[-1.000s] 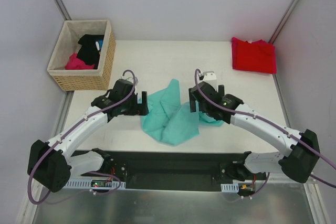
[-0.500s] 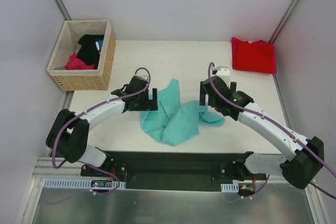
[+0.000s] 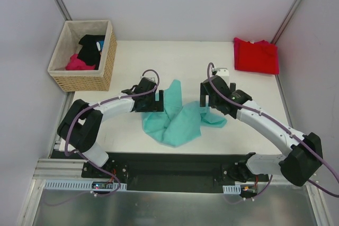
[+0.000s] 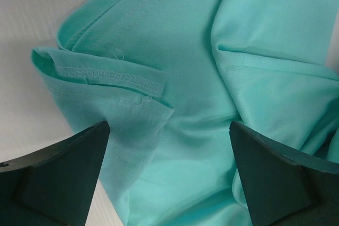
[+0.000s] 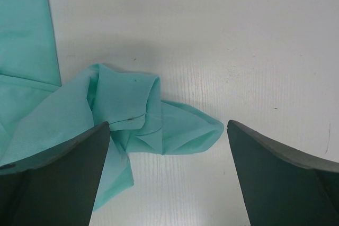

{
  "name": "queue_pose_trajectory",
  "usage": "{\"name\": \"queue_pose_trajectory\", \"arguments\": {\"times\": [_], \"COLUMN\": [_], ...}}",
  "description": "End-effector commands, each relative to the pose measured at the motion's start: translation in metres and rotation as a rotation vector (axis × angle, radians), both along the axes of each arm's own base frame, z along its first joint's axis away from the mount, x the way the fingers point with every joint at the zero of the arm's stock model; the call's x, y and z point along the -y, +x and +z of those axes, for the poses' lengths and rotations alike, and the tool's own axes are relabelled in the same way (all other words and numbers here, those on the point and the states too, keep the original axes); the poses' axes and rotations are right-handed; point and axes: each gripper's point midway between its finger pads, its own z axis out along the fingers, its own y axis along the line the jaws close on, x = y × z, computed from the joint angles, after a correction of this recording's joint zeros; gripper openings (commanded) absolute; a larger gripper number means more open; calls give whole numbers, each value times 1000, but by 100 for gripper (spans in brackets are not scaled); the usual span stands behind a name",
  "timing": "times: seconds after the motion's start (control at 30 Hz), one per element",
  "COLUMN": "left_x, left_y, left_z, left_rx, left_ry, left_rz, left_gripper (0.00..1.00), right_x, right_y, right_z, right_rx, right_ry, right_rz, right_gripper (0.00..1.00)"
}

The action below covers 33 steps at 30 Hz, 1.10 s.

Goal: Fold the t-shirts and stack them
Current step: Flatten out the tshirt

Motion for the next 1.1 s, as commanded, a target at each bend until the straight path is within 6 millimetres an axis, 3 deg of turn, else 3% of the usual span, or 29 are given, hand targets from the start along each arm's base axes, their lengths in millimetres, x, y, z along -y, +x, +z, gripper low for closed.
{"name": "queue_pose_trajectory", "arguments": {"times": [0.0, 0.1, 0.2, 0.23, 0.3, 0.33, 0.47, 0.57, 0.63, 0.8, 0.87, 0.93, 1.07], "left_x": [-1, -11, -16, -16, -16, -16, -14, -14, -13, -14, -15, -16, -19], "left_y": [18, 21, 22, 21, 20, 19, 18, 17, 17, 16, 14, 13, 11], "left_z": [8, 7, 7, 6, 6, 5, 5, 6, 7, 14, 13, 13, 12], "left_rx": [59, 72, 62, 54, 49, 43, 36, 36, 38, 54, 51, 49, 52], "left_ry": [27, 59, 65, 65, 63, 59, 47, 44, 39, 29, 30, 29, 33], "left_rz": [43, 85, 113, 119, 123, 129, 126, 127, 127, 134, 133, 132, 141], "left_gripper": [96, 93, 77, 60, 37, 19, 0, 0, 0, 0, 0, 0, 0], "right_x": [-6, -7, -7, -7, -8, -8, -11, -18, -35, -102, -121, -140, -161], "right_y": [6, 7, 6, 7, 6, 6, 7, 11, 19, 36, 45, 48, 50], "right_z": [5, 3, 0, -1, -1, -2, -1, 2, 14, 21, 33, 22, 0], "right_rx": [16, 13, 5, 3, -1, -2, -4, -5, 6, -79, -63, -99, -163], "right_ry": [19, 20, 16, 15, 18, 19, 24, 38, 75, 187, 198, 185, 175], "right_rz": [15, 16, 19, 18, 21, 22, 27, 45, 105, 310, 354, 404, 431], "right_gripper": [97, 97, 97, 97, 96, 97, 97, 97, 96, 97, 97, 97, 97]}}
